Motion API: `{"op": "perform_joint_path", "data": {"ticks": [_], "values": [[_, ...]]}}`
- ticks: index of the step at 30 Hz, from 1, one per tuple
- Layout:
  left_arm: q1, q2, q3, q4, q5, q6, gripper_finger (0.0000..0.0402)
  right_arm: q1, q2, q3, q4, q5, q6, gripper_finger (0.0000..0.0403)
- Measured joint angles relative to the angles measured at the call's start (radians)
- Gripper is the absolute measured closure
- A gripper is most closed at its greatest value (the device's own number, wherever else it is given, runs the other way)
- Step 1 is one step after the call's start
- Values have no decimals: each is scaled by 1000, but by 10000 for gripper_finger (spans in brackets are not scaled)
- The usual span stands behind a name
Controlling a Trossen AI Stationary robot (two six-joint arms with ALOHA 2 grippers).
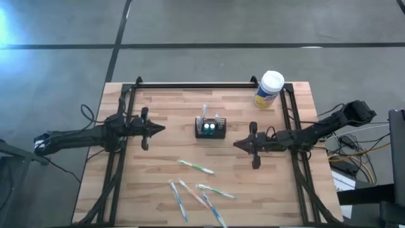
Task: Pick & Place toothbrushing station
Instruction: Put the top green toothbrush into the black organizer
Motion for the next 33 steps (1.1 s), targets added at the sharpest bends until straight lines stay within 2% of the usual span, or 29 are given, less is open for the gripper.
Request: {"op": "perform_joint_path", "data": {"ticks": [4, 9, 16, 21, 28, 33], "values": [[0, -2, -44, 10, 0, -1, 394, 0, 39, 61, -97, 0, 46, 394], [0, -7, -66, 49, 5, -54, 397, 0, 112, 224, -377, 0, 103, 394], [0, -9, -64, 54, 9, -109, 386, -3, 321, 529, -689, 1, 113, 394], [-1, -13, -64, 57, 9, -156, 385, -26, 479, 755, -890, 4, 204, 394], [-1, -13, -64, 61, 9, -188, 384, -45, 713, 1032, -1138, -7, 188, 394], [-1, -14, -64, 62, 10, -194, 384, -73, 847, 1193, -1275, -100, 204, 376]]}}
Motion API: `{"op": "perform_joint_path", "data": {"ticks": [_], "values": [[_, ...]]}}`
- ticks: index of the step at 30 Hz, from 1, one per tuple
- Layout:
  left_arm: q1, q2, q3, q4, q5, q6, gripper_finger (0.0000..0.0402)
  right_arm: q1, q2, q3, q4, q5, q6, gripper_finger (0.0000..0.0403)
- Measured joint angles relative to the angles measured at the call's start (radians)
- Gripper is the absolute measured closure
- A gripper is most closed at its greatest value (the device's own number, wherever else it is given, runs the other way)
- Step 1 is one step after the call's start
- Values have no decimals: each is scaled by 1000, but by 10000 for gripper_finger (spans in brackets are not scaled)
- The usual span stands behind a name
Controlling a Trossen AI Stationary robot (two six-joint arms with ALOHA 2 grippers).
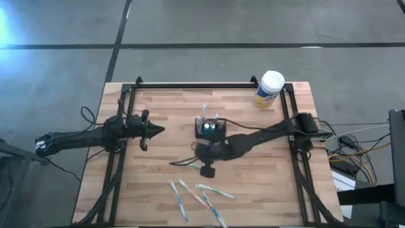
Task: Pick & Place toothbrushing station
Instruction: Put the top green toothbrush into the black organizer
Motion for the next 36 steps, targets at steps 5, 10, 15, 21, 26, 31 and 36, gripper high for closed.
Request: {"op": "perform_joint_path", "data": {"ticks": [5, 10, 15, 21, 26, 31, 36], "values": [[0, 0, 0, 0, 0, -5, 384, -19, 103, 99, -38, -166, 1, 326], [0, 1, 0, 1, 0, -5, 384, -33, 195, 188, -43, -192, 38, 271], [0, 2, 0, 0, 1, -7, 384, -47, 289, 285, -127, -191, 42, 225], [0, 6, 0, -4, 1, 3, 384, -49, 389, 360, -234, -196, 42, 186], [1, 6, 0, -7, 1, 6, 384, -53, 426, 390, -253, -239, 36, 171], [1, 6, 0, -7, 0, 7, 384, -55, 431, 376, -251, -240, 23, 180], [1, 6, -1, -7, 0, 7, 384, -55, 432, 375, -267, -239, 11, 222]]}}
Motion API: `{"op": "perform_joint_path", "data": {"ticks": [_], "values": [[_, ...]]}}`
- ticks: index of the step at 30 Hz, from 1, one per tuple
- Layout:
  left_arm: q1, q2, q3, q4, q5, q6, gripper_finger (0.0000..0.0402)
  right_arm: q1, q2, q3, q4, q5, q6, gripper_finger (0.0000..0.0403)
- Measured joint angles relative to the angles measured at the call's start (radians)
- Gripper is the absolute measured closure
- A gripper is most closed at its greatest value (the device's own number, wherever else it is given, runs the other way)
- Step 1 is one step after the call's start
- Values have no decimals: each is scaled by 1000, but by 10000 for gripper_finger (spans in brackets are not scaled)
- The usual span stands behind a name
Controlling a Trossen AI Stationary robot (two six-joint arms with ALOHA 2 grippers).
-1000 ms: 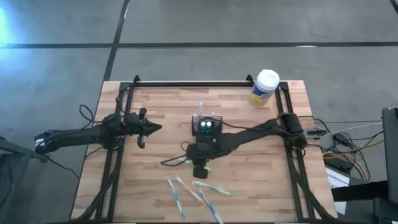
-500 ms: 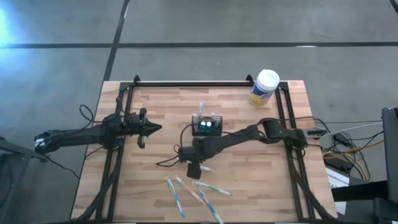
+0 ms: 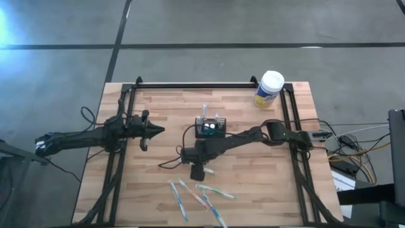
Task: Pick & Place toothbrushing station
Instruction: Put the top green toothbrush into the black organizer
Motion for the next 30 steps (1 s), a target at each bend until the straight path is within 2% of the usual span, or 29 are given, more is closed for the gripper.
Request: {"op": "perform_joint_path", "data": {"ticks": [8, 11, 14, 22, 25, 27, 30], "values": [[0, 0, 0, 0, -2, -2, 384, -1, -6, -3, -8, 2, -58, 346], [-1, 0, 0, 0, -2, -2, 384, -1, -19, -4, -8, 0, -82, 380], [-1, 0, 0, 0, -2, -2, 384, 4, -48, -8, -18, 22, -112, 382], [-1, 0, 0, 0, -2, 3, 384, 47, -235, -46, -70, 216, -137, 395], [-1, 0, 0, 0, -2, 3, 384, 73, -314, -99, -59, 264, -139, 395], [-1, 0, 0, -2, -2, 3, 384, 96, -378, -142, -44, 332, -141, 395], [-1, 0, 0, -3, -2, 4, 384, 132, -516, -231, 20, 404, -161, 395]]}}
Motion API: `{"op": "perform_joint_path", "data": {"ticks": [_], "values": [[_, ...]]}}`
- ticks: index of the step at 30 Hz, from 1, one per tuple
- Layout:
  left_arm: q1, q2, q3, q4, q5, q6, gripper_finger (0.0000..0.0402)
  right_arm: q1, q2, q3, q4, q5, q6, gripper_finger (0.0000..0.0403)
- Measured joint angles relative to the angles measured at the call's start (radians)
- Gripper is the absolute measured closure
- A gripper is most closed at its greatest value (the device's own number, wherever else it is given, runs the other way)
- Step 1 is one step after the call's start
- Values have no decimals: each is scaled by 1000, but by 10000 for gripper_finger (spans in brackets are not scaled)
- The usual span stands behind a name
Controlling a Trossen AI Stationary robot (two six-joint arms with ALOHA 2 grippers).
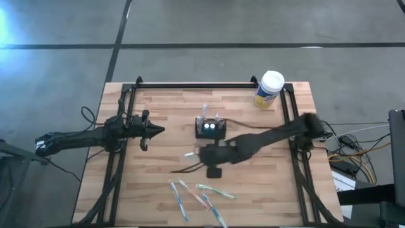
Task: Pick & Place toothbrushing station
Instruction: Put the top green toothbrush into the black organizer
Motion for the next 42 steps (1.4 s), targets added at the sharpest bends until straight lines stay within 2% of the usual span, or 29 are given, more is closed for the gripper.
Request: {"op": "perform_joint_path", "data": {"ticks": [4, 8, 13, 23, 30, 42], "values": [[0, 0, 0, -1, 0, 0, 384, 40, -196, -180, 152, 13, -34, 395], [0, 0, 0, -5, 0, 1, 384, 69, -421, -412, 412, 29, -124, 395], [0, 0, 0, -11, 0, 5, 384, 70, -689, -720, 694, 38, -139, 395], [1, 0, 0, -13, 0, 5, 384, 70, -1093, -1179, 1130, 34, -174, 394], [1, 0, 0, -11, 0, 5, 384, 70, -1285, -1361, 1239, 29, -171, 394], [0, 0, 0, -15, -1, 15, 384, 70, -1497, -1522, 1243, 27, -174, 394]]}}
